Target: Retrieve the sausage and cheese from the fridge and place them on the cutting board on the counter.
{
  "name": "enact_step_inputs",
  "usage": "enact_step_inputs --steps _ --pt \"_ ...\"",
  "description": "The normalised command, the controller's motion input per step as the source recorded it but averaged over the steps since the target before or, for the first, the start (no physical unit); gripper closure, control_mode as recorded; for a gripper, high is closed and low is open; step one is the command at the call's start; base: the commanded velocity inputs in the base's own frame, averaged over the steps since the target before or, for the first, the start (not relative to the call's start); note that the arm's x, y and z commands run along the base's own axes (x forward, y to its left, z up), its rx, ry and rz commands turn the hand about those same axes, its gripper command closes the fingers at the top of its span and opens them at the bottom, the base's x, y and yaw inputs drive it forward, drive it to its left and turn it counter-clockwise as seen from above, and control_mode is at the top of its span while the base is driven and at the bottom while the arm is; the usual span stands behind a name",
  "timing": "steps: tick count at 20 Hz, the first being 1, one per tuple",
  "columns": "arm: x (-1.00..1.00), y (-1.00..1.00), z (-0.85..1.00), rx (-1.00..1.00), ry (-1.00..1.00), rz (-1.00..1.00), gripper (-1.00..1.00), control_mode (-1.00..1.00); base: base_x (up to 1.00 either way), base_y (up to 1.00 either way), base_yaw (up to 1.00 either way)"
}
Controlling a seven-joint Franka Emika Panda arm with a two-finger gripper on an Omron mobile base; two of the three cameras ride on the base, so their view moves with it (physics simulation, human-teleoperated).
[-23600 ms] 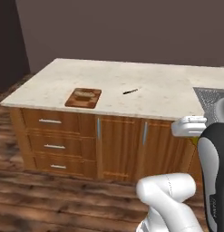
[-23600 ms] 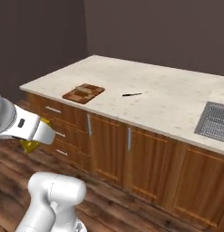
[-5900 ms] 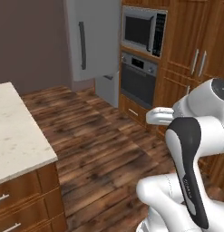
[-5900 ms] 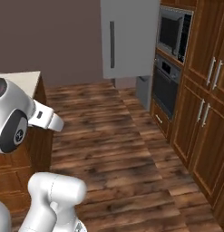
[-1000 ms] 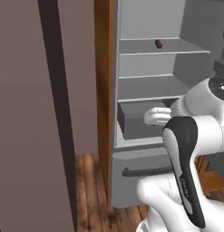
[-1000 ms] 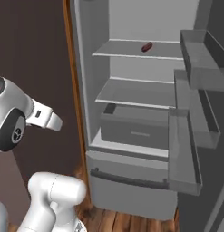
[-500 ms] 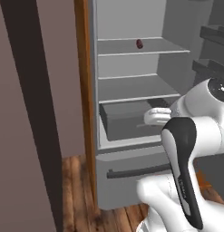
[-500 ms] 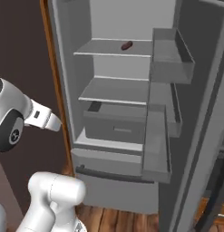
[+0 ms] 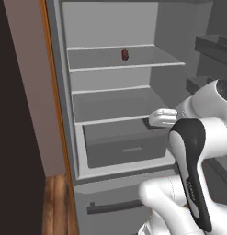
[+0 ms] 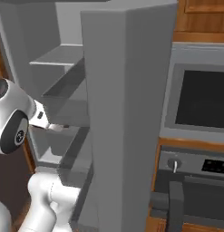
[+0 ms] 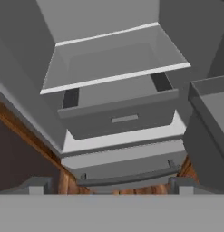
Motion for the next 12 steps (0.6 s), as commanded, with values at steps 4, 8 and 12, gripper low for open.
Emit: enact_step_inputs --steps 4,8,12 --pt "0.00 0.00 0.00 0.00 0.00 0.00 -1.00 1.00 1.00 0.16 -0.01" --pt "0.00 0.00 0.00 0.00 0.00 0.00 -1.00 1.00 0.99 0.09 -0.02" --pt "0.00 0.00 0.00 0.00 0.00 0.00 -1.00 1.00 0.54 0.08 0.00"
